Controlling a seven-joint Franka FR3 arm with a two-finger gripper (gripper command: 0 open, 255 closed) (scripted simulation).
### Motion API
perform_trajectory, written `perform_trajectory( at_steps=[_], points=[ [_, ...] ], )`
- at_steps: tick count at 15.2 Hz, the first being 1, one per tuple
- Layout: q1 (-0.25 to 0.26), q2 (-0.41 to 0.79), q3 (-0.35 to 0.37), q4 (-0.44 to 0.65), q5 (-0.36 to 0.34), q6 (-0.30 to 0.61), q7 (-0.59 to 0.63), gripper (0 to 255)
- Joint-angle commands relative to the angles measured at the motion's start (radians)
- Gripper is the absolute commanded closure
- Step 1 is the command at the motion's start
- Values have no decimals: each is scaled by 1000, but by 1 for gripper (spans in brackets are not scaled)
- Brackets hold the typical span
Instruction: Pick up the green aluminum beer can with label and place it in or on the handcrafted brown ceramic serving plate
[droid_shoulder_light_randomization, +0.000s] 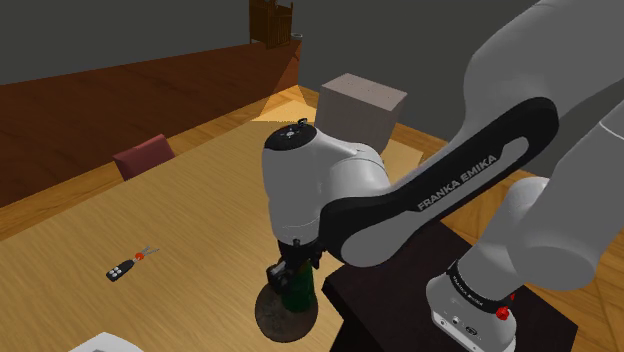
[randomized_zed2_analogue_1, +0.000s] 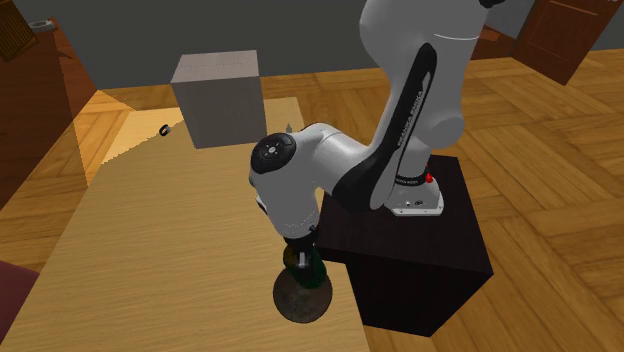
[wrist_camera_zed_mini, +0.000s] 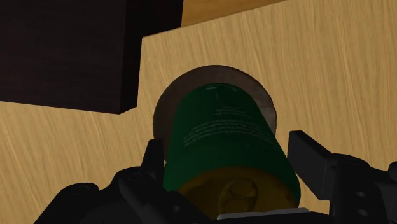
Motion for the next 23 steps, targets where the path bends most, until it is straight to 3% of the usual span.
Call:
perform_trajectory(
  at_steps=[1,15,23],
  points=[
    [-1,27,1,-4,-18,29,13,255],
    [22,237,-40,-24,-189,225,129,255],
    [23,237,-41,-24,-189,225,129,255]
  ],
)
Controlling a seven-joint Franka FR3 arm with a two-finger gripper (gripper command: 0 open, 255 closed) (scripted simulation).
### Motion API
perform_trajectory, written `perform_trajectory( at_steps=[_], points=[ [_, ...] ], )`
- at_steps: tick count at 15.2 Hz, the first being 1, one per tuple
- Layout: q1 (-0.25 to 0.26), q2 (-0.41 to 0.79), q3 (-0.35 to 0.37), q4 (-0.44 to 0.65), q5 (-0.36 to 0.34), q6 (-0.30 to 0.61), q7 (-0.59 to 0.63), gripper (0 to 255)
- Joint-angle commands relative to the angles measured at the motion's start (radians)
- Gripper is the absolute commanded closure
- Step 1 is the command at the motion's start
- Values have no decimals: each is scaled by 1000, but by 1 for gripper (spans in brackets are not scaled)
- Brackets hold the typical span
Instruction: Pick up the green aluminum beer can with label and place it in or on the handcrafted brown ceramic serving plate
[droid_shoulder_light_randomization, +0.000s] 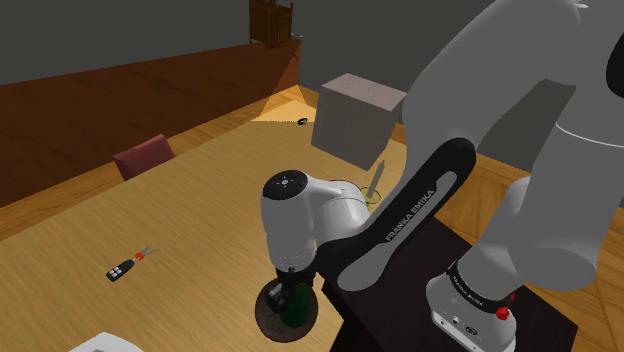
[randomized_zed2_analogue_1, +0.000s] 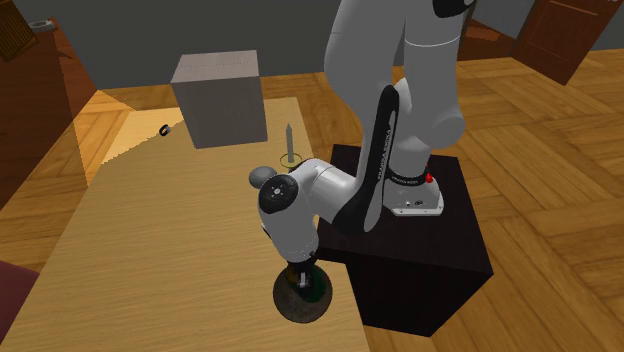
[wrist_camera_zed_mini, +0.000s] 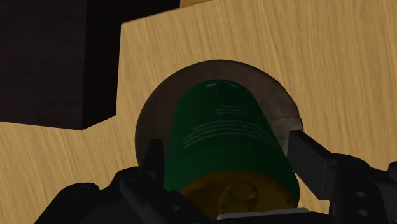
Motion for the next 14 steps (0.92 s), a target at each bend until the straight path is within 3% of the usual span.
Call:
perform_trajectory(
  at_steps=[1,6,10,14],
  points=[
    [0,0,0,0,0,0,0,0],
    [0,0,0,0,0,0,0,0],
    [-28,-119,37,34,101,-134,-73,0],
    [-27,-119,36,34,101,-134,-73,0]
  ],
)
